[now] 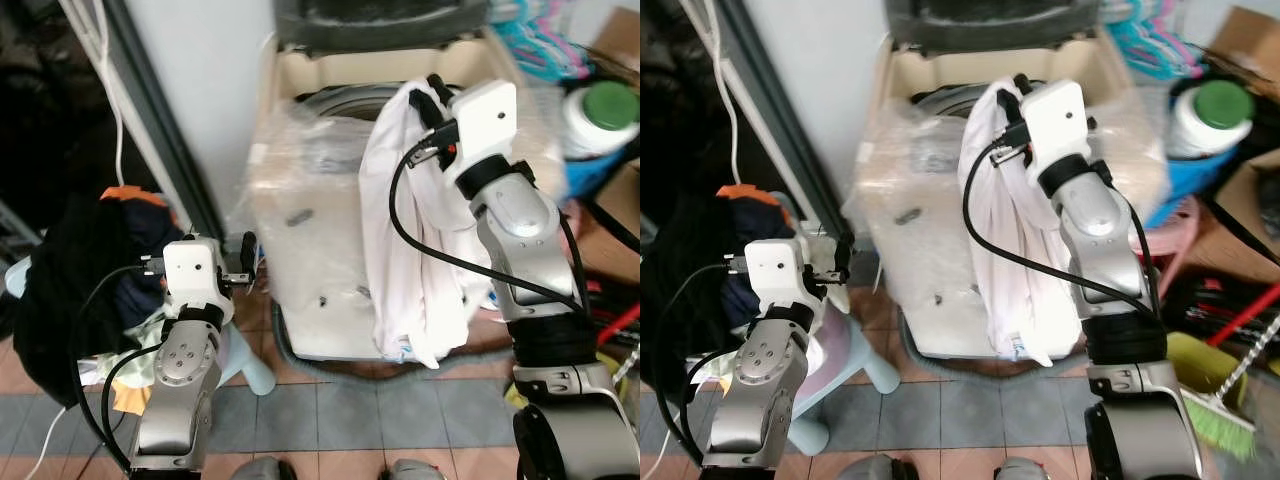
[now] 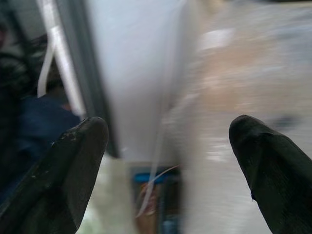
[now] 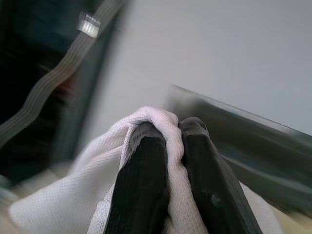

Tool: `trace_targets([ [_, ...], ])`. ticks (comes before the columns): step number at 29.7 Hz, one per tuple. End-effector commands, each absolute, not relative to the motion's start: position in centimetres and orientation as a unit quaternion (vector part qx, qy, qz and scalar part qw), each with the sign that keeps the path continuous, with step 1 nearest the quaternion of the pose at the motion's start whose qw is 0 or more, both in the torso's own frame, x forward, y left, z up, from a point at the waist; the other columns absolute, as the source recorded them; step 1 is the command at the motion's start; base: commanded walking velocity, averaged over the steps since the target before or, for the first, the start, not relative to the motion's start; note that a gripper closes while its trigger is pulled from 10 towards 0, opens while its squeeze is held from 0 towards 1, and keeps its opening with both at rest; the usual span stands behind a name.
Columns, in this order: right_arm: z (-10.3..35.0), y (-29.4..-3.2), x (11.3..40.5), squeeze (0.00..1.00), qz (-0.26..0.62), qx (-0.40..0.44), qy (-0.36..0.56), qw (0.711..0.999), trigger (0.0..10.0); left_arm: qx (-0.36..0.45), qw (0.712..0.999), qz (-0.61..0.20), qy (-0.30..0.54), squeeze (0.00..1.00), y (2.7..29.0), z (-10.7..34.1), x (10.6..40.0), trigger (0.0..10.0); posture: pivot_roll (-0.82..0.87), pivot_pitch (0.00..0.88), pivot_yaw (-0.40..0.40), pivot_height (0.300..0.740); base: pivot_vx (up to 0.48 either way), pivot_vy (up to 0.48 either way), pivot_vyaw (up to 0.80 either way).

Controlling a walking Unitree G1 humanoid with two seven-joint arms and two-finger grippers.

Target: Clothes washing

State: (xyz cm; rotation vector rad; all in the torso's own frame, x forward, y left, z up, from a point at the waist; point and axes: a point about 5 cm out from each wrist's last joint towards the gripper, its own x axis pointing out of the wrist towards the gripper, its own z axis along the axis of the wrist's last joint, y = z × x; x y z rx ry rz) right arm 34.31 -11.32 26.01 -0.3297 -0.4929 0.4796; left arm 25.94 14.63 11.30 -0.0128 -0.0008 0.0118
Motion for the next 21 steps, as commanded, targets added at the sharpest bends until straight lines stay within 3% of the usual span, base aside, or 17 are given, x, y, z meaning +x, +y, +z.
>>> trace_targets([
  [1, 27.5, -10.7, 33.9, 0.00, 0.260, -0.160, -0.277, 0.911, 10.0, -0.005, 1.000, 0.009, -0.005, 0.00, 14.7, 11.5, 26.1, 10.0, -0.06, 0.038, 0.088, 0.740, 0.428, 0.000, 0.63],
  [6, 29.1, -10.0, 34.6, 0.00, 0.296, -0.163, -0.282, 0.898, 10.0, -0.008, 1.000, 0.008, -0.005, 0.00, 14.4, 11.4, 26.2, 10.0, -0.06, 0.036, 0.082, 0.740, 0.416, 0.000, 0.61],
  [12, 31.4, -12.3, 37.5, 0.00, 0.221, -0.169, -0.257, 0.925, 10.0, -0.010, 1.000, 0.011, -0.002, 0.00, 14.3, 11.3, 26.3, 10.0, -0.06, 0.033, 0.076, 0.740, 0.255, 0.000, 0.25],
  [14, 34.5, -15.4, 39.1, 0.00, 0.115, -0.186, -0.267, 0.939, 10.0, -0.010, 1.000, 0.012, 0.000, 0.00, 14.3, 11.3, 26.3, 10.0, -0.06, 0.031, 0.075, 0.740, 0.000, 0.000, 0.00],
  [16, 36.2, -16.9, 39.3, 0.00, 0.066, -0.179, -0.282, 0.940, 10.0, -0.010, 1.000, 0.013, 0.001, 0.00, 14.3, 11.2, 26.3, 10.0, -0.06, 0.031, 0.075, 0.740, 0.000, 0.000, 0.00],
  [17, 39.2, -19.4, 38.9, 0.00, -0.015, -0.159, -0.324, 0.932, 10.0, -0.010, 1.000, 0.014, 0.002, 0.00, 14.3, 11.2, 26.4, 10.0, -0.06, 0.030, 0.074, 0.740, 0.000, 0.000, 0.00],
  [21, 42.8, -22.1, 37.4, 0.00, -0.109, -0.153, -0.388, 0.902, 10.0, -0.008, 1.000, 0.016, 0.004, 0.00, 14.3, 11.1, 26.4, 10.0, -0.06, 0.027, 0.070, 0.740, 0.000, 0.000, 0.00],
])
